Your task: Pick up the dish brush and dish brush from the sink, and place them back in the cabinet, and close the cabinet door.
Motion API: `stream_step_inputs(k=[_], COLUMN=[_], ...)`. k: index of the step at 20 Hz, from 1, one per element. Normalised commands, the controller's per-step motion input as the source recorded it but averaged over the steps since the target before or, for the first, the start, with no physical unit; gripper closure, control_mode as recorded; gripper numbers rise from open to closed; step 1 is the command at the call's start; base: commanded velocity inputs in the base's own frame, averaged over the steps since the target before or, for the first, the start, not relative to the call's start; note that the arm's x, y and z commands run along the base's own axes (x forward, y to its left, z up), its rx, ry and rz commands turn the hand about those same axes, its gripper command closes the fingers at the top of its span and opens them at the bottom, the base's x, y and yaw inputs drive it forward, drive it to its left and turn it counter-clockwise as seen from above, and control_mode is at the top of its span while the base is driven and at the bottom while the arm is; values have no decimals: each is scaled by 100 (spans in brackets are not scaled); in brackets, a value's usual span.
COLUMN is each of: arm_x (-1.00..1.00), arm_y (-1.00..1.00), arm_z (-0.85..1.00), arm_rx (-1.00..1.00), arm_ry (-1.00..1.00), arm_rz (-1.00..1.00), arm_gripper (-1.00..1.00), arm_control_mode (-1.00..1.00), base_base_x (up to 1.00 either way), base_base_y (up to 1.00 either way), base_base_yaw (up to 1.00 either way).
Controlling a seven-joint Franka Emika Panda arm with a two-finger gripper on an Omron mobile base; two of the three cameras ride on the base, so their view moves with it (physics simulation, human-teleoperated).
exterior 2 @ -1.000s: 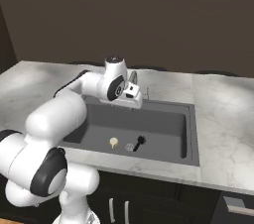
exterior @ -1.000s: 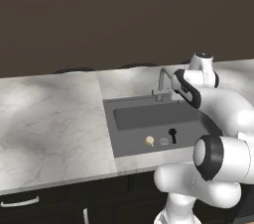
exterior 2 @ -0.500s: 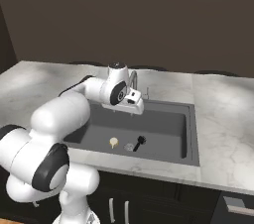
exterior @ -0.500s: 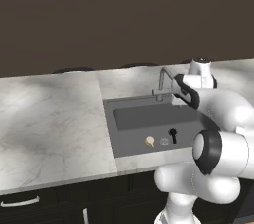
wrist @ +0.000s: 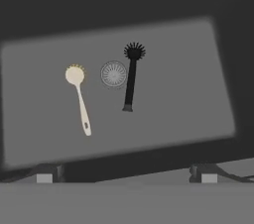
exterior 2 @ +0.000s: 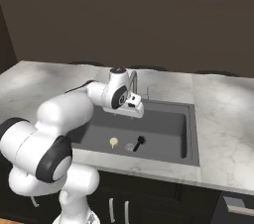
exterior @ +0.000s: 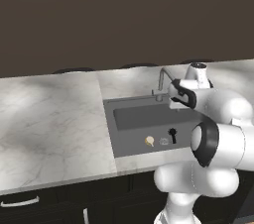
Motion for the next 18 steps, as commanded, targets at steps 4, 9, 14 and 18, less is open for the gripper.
stream_step_inputs(k=[4,9,14,18], arm_x=[24,19,14,19], arm_y=[0,-11,-16,-11], arm_z=[-22,-32,-31,-30], arm_rx=[0,0,0,0], arm_ry=[0,0,0,0], arm_rz=[0,0,0,0], arm_gripper=[-100,-100,-100,-100], arm_control_mode=[-100,-100,-100,-100], base_base_x=[0,0,0,0], base_base_y=[0,0,0,0], base_base_yaw=[0,0,0,0])
